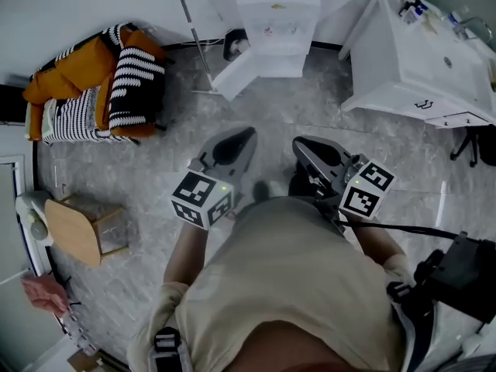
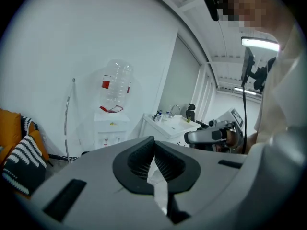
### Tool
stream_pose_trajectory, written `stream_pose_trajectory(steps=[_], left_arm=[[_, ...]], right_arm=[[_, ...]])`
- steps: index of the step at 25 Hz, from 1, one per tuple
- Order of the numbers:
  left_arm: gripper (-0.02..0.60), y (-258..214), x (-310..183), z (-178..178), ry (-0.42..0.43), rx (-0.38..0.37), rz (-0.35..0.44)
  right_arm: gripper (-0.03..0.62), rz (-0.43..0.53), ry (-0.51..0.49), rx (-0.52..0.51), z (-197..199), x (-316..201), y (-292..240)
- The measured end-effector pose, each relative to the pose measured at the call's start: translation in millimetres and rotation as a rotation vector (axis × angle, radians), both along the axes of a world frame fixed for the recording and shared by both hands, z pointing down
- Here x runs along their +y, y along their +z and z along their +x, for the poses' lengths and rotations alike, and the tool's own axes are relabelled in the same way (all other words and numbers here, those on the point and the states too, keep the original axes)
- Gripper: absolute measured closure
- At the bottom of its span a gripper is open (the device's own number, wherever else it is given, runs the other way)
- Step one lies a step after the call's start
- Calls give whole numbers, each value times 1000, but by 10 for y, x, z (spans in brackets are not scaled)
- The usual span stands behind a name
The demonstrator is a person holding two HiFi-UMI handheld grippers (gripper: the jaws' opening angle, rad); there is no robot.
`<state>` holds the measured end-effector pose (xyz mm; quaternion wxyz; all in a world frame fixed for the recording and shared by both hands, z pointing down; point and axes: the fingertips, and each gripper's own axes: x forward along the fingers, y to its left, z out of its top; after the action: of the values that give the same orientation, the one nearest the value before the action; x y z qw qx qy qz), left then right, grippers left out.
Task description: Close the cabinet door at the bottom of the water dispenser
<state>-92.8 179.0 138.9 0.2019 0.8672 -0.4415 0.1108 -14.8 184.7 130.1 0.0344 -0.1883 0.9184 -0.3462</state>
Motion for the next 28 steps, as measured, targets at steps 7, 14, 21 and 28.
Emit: stream_pose_trajectory(steps=[7,14,21,28], left_arm=[[589,53,-416,345,-51,-87,-10],[589,185,-649,373,-149,-189,-36],[589,243,-823,357,-163,-267,-51],[589,322,-939,240,-137,-243,-38]], right_arm=[[580,23,-4,-15,526,-471,40],[580,41,-78,-48,725,-735,36],[580,92,-99,-93,838,-857,-97],[580,271,-229,-150,515,-786,-181]])
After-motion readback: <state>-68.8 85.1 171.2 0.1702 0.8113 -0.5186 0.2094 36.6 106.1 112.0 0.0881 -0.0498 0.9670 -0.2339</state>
